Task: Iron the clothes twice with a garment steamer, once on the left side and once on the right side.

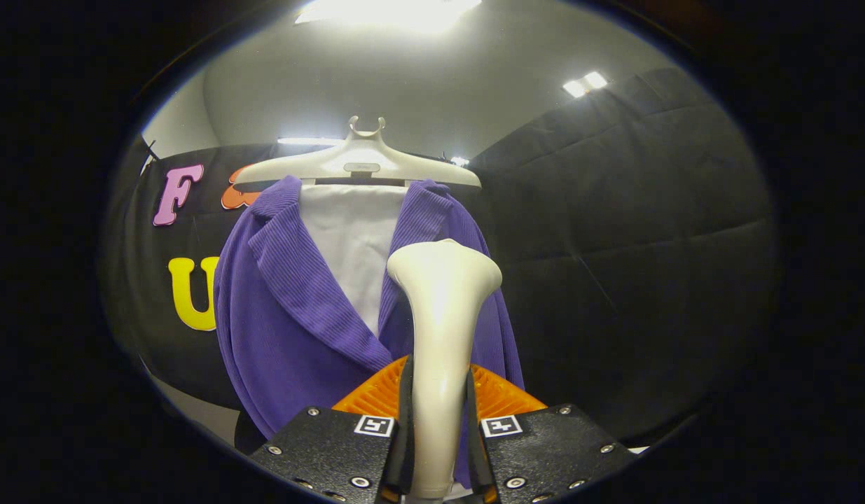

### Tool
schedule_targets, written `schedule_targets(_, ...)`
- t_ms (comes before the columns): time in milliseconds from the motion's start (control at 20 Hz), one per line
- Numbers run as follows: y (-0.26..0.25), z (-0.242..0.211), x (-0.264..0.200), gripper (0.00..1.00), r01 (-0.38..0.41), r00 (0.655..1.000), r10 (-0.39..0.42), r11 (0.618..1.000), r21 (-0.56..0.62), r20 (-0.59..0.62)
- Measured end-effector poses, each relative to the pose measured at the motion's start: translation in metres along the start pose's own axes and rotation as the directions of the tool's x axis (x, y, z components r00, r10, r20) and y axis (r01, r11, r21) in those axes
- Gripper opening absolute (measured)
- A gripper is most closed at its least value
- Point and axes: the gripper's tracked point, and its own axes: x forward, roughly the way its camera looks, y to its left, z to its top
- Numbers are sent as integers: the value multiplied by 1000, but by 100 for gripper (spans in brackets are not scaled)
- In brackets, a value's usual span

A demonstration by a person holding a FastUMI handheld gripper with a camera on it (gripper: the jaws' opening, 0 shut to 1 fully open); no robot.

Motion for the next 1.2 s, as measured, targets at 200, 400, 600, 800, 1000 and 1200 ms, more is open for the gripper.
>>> schedule_targets(200,-2,-36,-8,31,-5,998,4,1000,-2,-59)
schedule_targets(400,-8,-68,-15,31,0,994,0,1000,5,-111)
schedule_targets(600,-16,-98,-23,31,7,988,-6,1000,4,-156)
schedule_targets(800,-23,-123,-28,31,17,981,-14,1000,16,-192)
schedule_targets(1000,-29,-155,-41,31,9,971,-7,1000,6,-240)
schedule_targets(1200,-30,-185,-49,31,-1,958,1,1000,1,-287)
